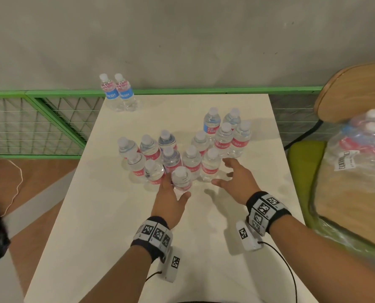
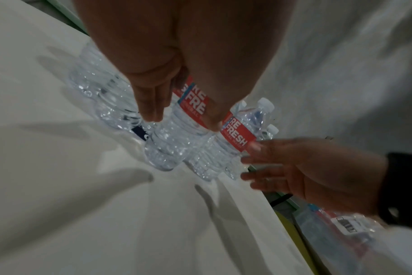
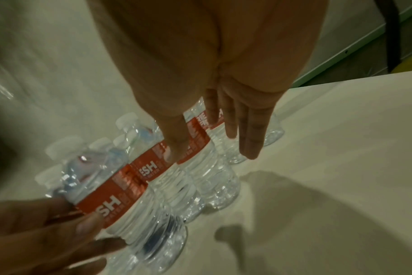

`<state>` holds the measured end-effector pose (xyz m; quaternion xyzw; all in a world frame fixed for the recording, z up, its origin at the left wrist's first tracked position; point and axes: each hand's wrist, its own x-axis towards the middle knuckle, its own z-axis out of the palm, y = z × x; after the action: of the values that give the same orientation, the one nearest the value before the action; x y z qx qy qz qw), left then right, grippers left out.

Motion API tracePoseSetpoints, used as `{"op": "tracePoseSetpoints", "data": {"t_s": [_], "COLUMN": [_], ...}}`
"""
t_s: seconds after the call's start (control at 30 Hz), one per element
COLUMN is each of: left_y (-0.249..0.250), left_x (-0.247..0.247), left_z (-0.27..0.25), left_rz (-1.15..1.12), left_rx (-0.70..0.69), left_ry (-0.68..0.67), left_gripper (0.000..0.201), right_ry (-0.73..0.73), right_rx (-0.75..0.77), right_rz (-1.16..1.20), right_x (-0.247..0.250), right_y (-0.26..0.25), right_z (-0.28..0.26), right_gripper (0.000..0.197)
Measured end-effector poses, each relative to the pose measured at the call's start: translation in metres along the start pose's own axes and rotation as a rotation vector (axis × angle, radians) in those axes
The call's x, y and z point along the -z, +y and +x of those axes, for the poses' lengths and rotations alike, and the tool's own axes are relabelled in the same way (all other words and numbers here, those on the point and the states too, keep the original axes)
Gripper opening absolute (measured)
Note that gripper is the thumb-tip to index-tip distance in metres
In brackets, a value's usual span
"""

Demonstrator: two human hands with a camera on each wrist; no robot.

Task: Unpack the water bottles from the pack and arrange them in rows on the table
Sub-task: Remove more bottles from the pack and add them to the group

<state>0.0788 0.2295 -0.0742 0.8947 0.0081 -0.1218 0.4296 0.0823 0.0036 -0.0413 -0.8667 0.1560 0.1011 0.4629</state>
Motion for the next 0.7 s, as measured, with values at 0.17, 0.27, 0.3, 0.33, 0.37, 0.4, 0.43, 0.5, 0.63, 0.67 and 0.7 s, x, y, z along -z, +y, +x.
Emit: {"op": "tracePoseSetpoints", "data": {"t_s": [0.17,0.27,0.3,0.33,0.37,0.4,0.43,0.5,0.63,0.67,0.7], "left_y": [0.014,0.043,0.055,0.065,0.076,0.089,0.101,0.134,0.212,0.23,0.246], "left_x": [0.005,-0.013,-0.027,-0.046,-0.067,-0.09,-0.116,-0.165,-0.253,-0.27,-0.288], "left_z": [-0.022,-0.038,-0.042,-0.045,-0.048,-0.05,-0.053,-0.061,-0.067,-0.064,-0.059], "left_rz": [0.271,0.223,0.222,0.222,0.21,0.195,0.191,0.219,0.298,0.305,0.302], "left_rx": [0.256,0.172,0.121,0.067,0.014,-0.04,-0.099,-0.234,-0.522,-0.582,-0.611], "left_ry": [-0.316,-0.483,-0.519,-0.558,-0.598,-0.644,-0.701,-0.829,-0.975,-0.972,-0.949], "left_gripper": [0.041,0.018,0.013,0.01,0.008,0.007,0.007,0.013,0.019,0.021,0.024], "right_ry": [-0.106,-0.095,-0.067,-0.029,0.017,0.064,0.107,0.17,0.313,0.321,0.327], "right_rx": [-0.005,-0.12,-0.168,-0.218,-0.256,-0.292,-0.319,-0.37,-0.462,-0.5,-0.538], "right_rz": [-0.034,-0.058,-0.054,-0.042,-0.032,-0.042,-0.06,-0.08,-0.075,-0.092,-0.094], "right_x": [0.049,0.091,0.106,0.122,0.137,0.153,0.168,0.197,0.25,0.263,0.275], "right_y": [0.059,0.11,0.125,0.139,0.152,0.164,0.177,0.198,0.227,0.23,0.234], "right_z": [-0.061,-0.103,-0.115,-0.126,-0.134,-0.139,-0.142,-0.142,-0.124,-0.116,-0.107], "right_gripper": [0.019,0.015,0.015,0.015,0.015,0.015,0.015,0.016,0.024,0.024,0.029]}}
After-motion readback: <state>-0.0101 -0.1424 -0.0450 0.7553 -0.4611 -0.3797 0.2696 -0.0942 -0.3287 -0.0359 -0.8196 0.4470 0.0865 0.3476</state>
